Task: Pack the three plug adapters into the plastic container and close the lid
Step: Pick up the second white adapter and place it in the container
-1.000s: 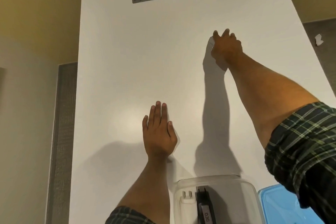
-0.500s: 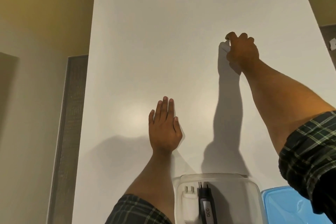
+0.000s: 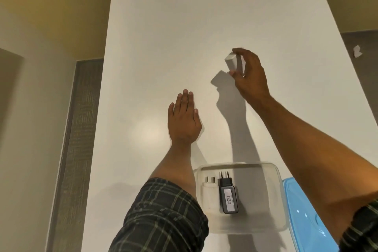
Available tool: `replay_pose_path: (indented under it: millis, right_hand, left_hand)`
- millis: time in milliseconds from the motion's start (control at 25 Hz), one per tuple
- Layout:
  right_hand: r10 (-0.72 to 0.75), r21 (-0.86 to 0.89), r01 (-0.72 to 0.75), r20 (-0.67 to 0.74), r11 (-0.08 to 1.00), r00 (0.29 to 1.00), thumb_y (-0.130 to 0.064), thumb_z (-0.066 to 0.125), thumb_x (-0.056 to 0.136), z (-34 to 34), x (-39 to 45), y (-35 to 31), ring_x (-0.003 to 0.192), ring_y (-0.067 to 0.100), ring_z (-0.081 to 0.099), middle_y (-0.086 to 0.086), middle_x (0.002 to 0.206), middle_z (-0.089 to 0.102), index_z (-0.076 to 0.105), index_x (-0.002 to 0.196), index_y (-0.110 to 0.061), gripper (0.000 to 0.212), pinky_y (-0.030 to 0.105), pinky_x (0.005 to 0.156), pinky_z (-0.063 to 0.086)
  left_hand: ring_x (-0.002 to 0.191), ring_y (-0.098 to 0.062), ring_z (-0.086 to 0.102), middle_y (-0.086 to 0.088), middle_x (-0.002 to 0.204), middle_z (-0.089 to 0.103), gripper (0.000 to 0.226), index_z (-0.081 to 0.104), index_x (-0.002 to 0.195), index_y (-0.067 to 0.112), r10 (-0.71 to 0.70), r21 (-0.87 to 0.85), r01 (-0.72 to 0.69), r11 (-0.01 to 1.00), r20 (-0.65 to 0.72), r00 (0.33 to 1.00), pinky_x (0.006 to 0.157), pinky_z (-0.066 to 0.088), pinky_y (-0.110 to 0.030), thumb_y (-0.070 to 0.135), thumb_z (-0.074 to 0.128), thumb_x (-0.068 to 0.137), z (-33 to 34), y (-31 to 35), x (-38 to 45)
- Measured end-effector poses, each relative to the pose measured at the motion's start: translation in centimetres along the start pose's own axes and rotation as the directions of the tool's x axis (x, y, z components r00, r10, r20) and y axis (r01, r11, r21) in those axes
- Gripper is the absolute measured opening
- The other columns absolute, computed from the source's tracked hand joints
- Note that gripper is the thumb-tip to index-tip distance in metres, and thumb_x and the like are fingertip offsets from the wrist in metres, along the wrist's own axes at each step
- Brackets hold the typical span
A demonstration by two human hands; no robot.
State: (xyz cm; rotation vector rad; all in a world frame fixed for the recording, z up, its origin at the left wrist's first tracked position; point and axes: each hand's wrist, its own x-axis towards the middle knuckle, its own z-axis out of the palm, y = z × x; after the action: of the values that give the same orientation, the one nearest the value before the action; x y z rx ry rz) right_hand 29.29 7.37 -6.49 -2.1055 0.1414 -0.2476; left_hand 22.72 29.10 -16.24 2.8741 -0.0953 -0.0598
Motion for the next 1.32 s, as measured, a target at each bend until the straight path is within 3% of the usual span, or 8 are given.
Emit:
replay_pose_path:
  millis: [120, 200, 440, 640, 760, 1000, 1160, 1320]
  right_hand:
    - [0.075, 0.173, -0.083, 0.049, 0.981, 0.996, -0.014, 0.069, 0.083, -0.7, -3.6, -1.6, 0.125, 0.013, 0.054, -0.015, 0.136, 0.054, 0.053, 0.133, -0.037, 0.057, 0.039, 0.103, 0.050]
    - [0.086, 0.224, -0.102, 0.078, 0.969, 0.993, -0.014, 0.070, 0.083, -1.3, -5.5, -2.1, 0.124, 0.014, 0.055, -0.017, 0.136, 0.054, 0.056, 0.131, -0.040, 0.056, 0.045, 0.099, 0.053]
    - [0.034, 0.206, -0.072, 0.182, 0.976, 0.983, -0.011, 0.071, 0.083, -2.9, -10.3, -2.9, 0.125, 0.014, 0.055, -0.013, 0.137, 0.055, 0.060, 0.129, -0.039, 0.054, 0.044, 0.099, 0.053]
    - [-0.126, 0.003, 0.130, 0.279, 0.992, 0.952, -0.018, 0.075, 0.083, -3.1, -14.3, -3.7, 0.122, 0.015, 0.053, -0.006, 0.132, 0.054, 0.050, 0.143, -0.035, 0.067, 0.037, 0.100, 0.049]
    - [-0.264, -0.158, 0.337, 0.356, 0.928, 0.896, -0.021, 0.075, 0.083, -3.4, -16.3, -3.5, 0.120, 0.025, 0.050, 0.003, 0.133, 0.053, 0.046, 0.147, -0.023, 0.070, 0.042, 0.101, 0.046]
    - [-0.486, -0.255, 0.661, 0.506, 0.705, 0.713, -0.016, 0.077, 0.080, -5.0, -21.2, -3.3, 0.111, 0.029, 0.053, 0.015, 0.127, 0.058, 0.049, 0.145, -0.008, 0.071, 0.037, 0.094, 0.046]
    - [-0.427, -0.257, 0.725, 0.665, 0.639, 0.613, -0.020, 0.073, 0.080, -6.4, -22.8, -1.9, 0.107, 0.031, 0.056, 0.011, 0.128, 0.057, 0.046, 0.146, -0.012, 0.071, 0.042, 0.089, 0.051]
    - [-0.192, -0.311, 0.731, 0.836, 0.608, 0.515, -0.022, 0.074, 0.073, -7.6, -23.1, -0.9, 0.115, 0.032, 0.055, 0.009, 0.134, 0.055, 0.047, 0.145, -0.013, 0.077, 0.047, 0.087, 0.053]
  left_hand:
    - [0.156, -0.019, 0.019, -0.002, 0.169, 0.020, 0.059, 0.022, 0.160, 0.015, 0.019, -0.011, -0.018, 1.000, 0.057, 0.998, 0.125, 0.021, -0.045, 0.036, 0.023, 0.105, -0.1, -0.5, -0.1]
    - [0.157, -0.018, 0.014, -0.002, 0.170, 0.014, 0.059, 0.017, 0.161, 0.015, 0.045, -0.012, -0.044, 0.999, 0.112, 0.993, 0.127, 0.017, -0.043, 0.037, 0.023, 0.107, -0.5, -1.0, -1.0]
    - [0.158, -0.014, 0.007, 0.004, 0.171, 0.007, 0.059, 0.011, 0.162, 0.020, 0.035, -0.063, -0.023, 0.998, 0.189, 0.981, 0.128, 0.012, -0.037, 0.037, 0.021, 0.107, -2.2, -3.0, -6.5]
    - [0.158, -0.016, 0.007, 0.001, 0.170, 0.006, 0.064, 0.011, 0.162, 0.016, -0.025, -0.079, 0.041, 0.996, 0.194, 0.981, 0.128, 0.013, -0.039, 0.040, 0.017, 0.103, -2.6, -3.3, -11.8]
    - [0.158, -0.017, 0.007, 0.000, 0.170, 0.005, 0.065, 0.010, 0.162, 0.016, -0.042, -0.067, 0.056, 0.996, 0.194, 0.980, 0.128, 0.014, -0.041, 0.042, 0.018, 0.103, -2.3, -3.7, -14.9]
    - [0.158, -0.018, 0.003, 0.000, 0.170, 0.000, 0.065, 0.004, 0.162, 0.016, -0.042, -0.052, 0.055, 0.997, 0.227, 0.973, 0.128, 0.009, -0.039, 0.041, 0.022, 0.104, -2.4, -3.6, -19.3]
    - [0.158, -0.021, 0.004, -0.002, 0.170, 0.000, 0.069, 0.005, 0.162, 0.014, -0.030, -0.027, 0.037, 0.999, 0.234, 0.972, 0.128, 0.011, -0.041, 0.043, 0.017, 0.101, -2.3, -4.0, -21.5]
    - [0.158, -0.023, 0.000, -0.004, 0.170, -0.005, 0.081, 0.001, 0.161, 0.012, -0.035, -0.017, 0.042, 0.999, 0.285, 0.958, 0.128, 0.009, -0.042, 0.051, -0.001, 0.090, -2.2, -4.1, -23.2]
